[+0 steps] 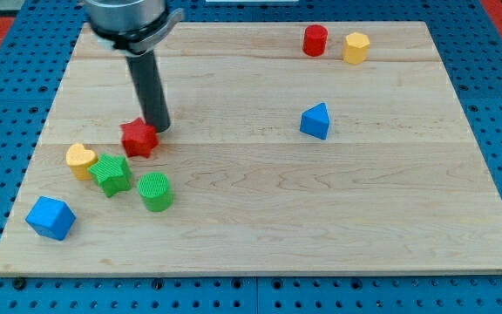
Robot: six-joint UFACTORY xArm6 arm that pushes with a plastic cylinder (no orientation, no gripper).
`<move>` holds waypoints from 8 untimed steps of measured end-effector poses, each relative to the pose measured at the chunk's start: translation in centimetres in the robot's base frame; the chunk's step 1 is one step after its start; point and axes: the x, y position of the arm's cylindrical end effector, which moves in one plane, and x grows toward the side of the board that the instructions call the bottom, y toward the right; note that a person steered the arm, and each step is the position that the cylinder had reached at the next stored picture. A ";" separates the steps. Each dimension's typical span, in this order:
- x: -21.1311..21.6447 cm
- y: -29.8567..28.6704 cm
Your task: Slide the red star into the green star
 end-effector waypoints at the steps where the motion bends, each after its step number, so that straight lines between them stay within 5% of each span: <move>1: 4.1 -0.2; 3: -5.9 10.1; 5: -6.5 28.9; 6: -2.9 28.8; 8: 1.4 19.4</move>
